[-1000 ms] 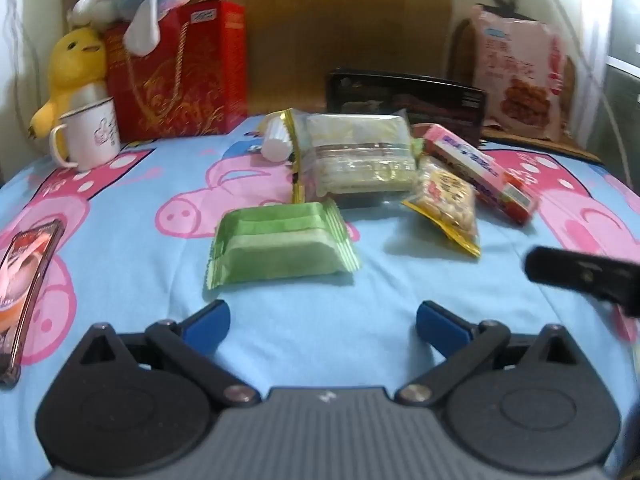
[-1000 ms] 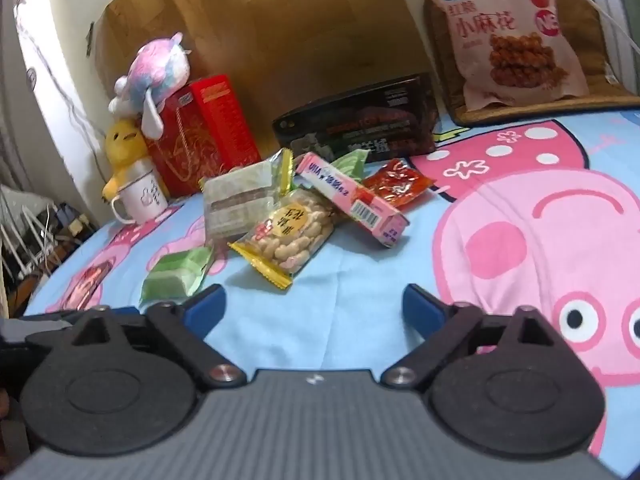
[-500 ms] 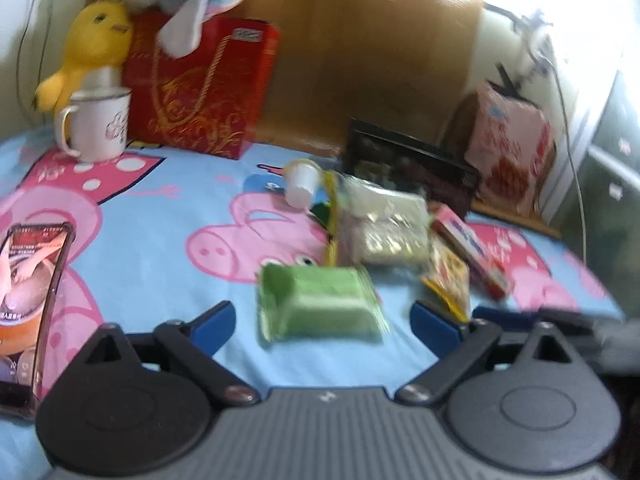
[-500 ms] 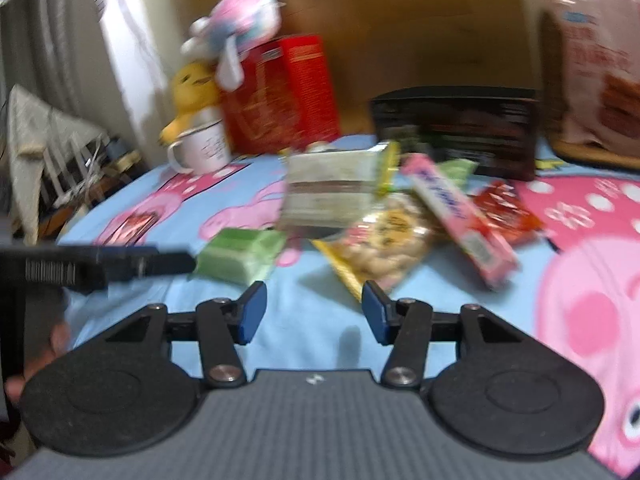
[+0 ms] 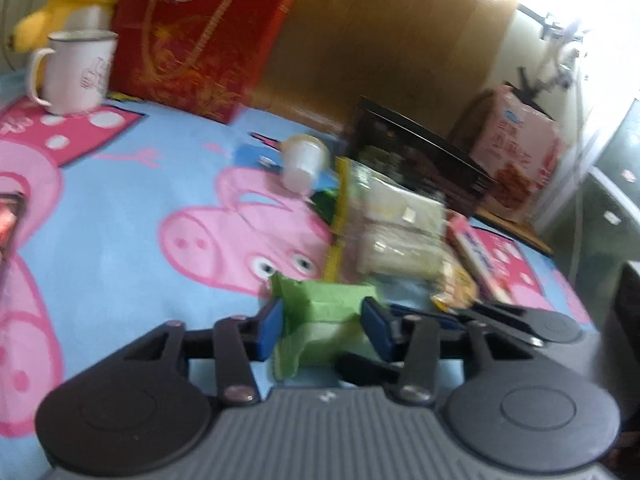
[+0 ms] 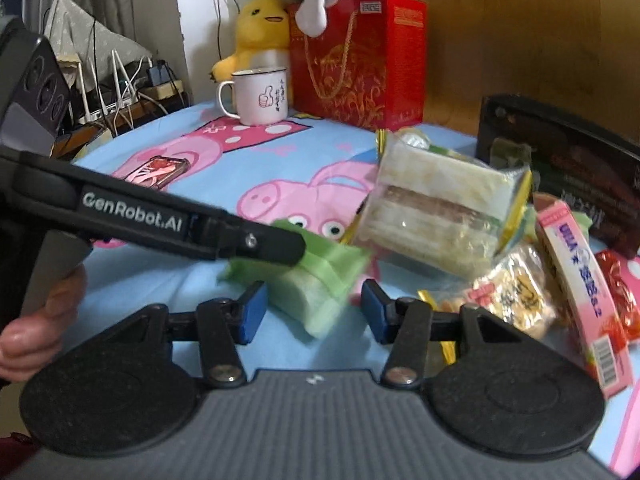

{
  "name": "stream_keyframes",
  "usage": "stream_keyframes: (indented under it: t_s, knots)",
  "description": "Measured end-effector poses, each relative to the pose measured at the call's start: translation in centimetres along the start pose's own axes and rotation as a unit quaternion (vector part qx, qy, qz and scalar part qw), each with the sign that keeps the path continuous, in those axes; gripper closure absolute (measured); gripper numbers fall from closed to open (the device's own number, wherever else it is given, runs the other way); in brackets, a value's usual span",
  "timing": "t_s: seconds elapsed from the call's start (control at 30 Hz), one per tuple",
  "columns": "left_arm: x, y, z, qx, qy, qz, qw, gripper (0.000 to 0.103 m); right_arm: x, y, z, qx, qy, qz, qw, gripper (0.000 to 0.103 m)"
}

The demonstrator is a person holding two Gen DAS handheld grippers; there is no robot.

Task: Organize snacks
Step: 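Reach the left gripper to the light green pastry packet and grasp it, then lift the green pastry packet with the left gripper toward the black box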

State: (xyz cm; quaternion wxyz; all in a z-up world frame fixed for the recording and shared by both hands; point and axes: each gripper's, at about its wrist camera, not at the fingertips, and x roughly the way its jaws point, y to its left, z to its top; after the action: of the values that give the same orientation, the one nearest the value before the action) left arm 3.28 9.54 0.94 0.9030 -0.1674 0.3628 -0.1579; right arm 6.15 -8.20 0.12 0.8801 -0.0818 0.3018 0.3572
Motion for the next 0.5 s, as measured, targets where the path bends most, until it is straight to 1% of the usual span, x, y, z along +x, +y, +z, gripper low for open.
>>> stream_keyframes:
  t_s: [0.07, 0.13, 0.27, 0.37, 0.5]
  knots:
    - [-0.3, -0.8, -0.6, 0.013, 0.0, 0.006, 0.9999, 0.062, -0.5, 0.4, -0.1, -0.009, -0.003, 0.0, 1.0, 0.051]
    - [-0.5, -1.5, -1.2, 0.02, 0.002, -0.001, 0.9998, 0.062, -1.3, 0.5, -0.5, -0.014, -0.004, 0.0, 1.0, 0.054]
    - [-0.5, -3.3, -2.4, 0.028, 0.023, -0.038, 0.9986, 0.062, -3.7, -0.4, -2.1, -0.014, -0.005, -0.001, 1.0, 0.054]
    - [0.1, -5.4, -3.1, 0.048, 0.041, -0.066, 0.9958, 0.062, -5.8, -1.7, -3.3, 0.006, -0.005, -0.004, 1.0, 0.054]
    - [1.1, -7.9, -4.0, 0.074, 0.059, -0.091, 0.9913, 0.062, -8.5, -3.2, -5.1, 0.042, -0.012, -0.02, 0.999, 0.054]
